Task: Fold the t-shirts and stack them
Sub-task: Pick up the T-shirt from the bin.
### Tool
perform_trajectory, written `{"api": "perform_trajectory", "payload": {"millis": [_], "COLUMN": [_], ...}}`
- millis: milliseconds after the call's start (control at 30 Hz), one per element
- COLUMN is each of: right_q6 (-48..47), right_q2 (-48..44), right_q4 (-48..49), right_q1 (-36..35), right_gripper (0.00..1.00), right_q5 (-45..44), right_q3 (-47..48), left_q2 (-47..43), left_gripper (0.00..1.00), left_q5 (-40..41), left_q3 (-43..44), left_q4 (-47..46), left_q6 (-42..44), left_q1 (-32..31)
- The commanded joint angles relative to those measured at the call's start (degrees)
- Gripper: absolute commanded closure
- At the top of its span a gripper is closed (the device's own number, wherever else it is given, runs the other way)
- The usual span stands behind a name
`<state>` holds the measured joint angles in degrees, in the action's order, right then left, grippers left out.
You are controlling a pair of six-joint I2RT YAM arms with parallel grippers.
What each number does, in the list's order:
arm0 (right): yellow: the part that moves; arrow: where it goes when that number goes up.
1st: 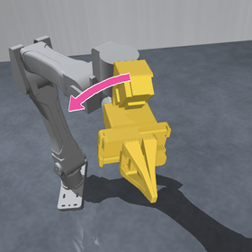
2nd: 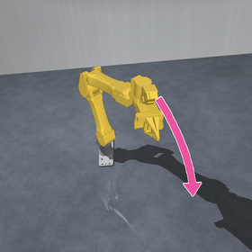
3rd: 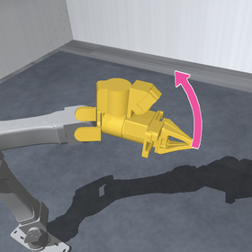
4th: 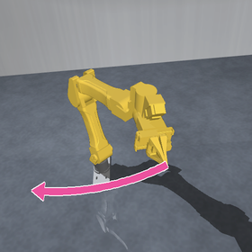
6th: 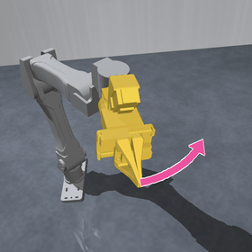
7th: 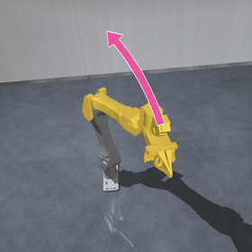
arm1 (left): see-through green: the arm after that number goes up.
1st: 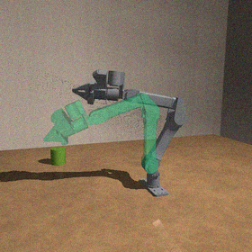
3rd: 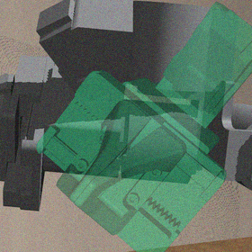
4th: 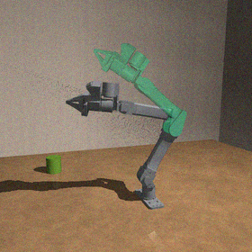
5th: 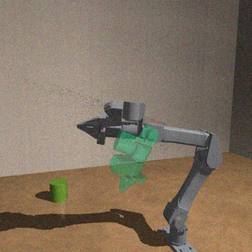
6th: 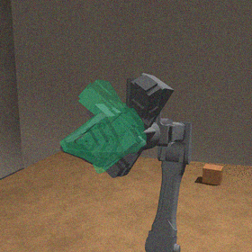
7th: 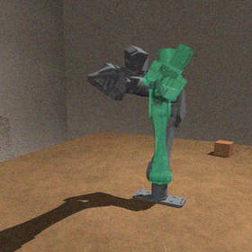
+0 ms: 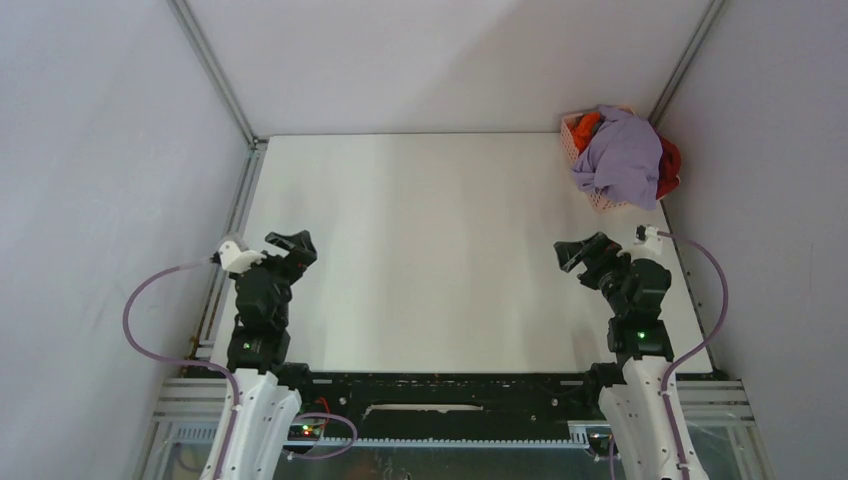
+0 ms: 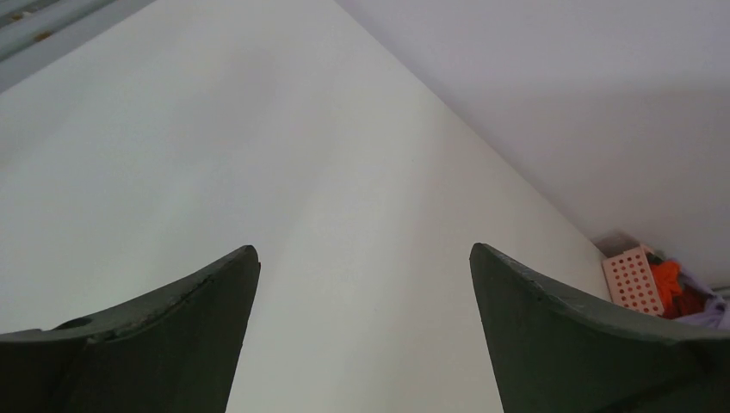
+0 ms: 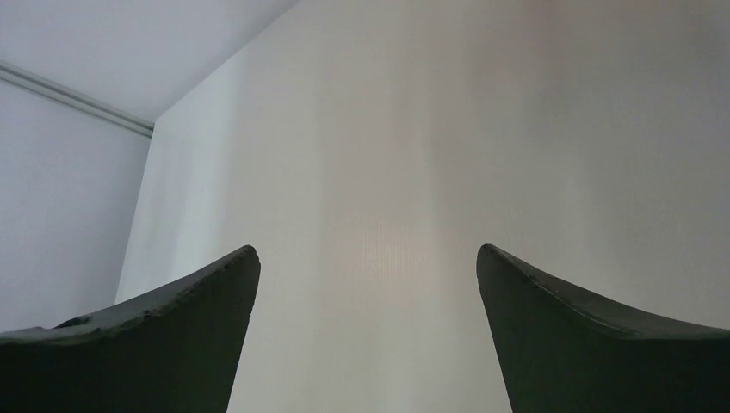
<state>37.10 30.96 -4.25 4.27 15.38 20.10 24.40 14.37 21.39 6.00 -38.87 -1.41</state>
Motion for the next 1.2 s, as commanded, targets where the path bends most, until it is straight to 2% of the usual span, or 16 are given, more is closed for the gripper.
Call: {"api": "perform_trajectory", "payload": {"millis": [0,167,333,533,600,767,933,1100,1167], "right_q6": [-1.2,-3.8,-7.8,-12.7,-14.5,-18.6,-19.3,-19.2,-19.2], "right_q2": [0.1,9.6,30.5,51.2,57.0,68.1,79.1,84.9,85.6], "right_q4": [2.9,-3.4,-12.0,-17.7,-20.6,-23.8,-27.5,-27.0,-26.6], "right_q1": [0.2,0.2,0.6,2.2,2.6,3.3,3.5,3.6,3.6], "right_gripper": [0.0,0.0,0.0,0.0,0.04,0.07,0.24,0.33,0.43], "right_q5": [3.1,-8.1,-19.2,-23.2,-25.9,-30.5,-31.6,-32.6,-33.2], "right_q3": [3.2,16.7,37.4,55.9,61.6,71.1,77.7,79.2,79.8], "left_q2": [-0.9,-2.0,-3.1,-4.7,-4.7,-3.3,-1.1,-0.2,-0.3], "left_gripper": [0.02,0.02,0.02,0.02,0.02,0.02,0.02,0.02,0.02], "left_q5": [-4.0,-3.7,-2.1,-0.5,-0.1,0.1,0.2,0.4,0.4], "left_q3": [-1.9,-2.5,-3.0,-3.8,-3.7,-3.9,-3.3,-3.3,-3.4], "left_q4": [-4.3,-4.9,-4.8,-4.7,-4.6,-5.5,-5.5,-5.7,-5.7], "left_q6": [1.2,0.6,0.1,-0.6,-0.6,-0.8,-1.0,-1.1,-1.2], "left_q1": [0.4,0.4,0.4,0.4,0.4,0.4,0.4,0.4,0.4]}}
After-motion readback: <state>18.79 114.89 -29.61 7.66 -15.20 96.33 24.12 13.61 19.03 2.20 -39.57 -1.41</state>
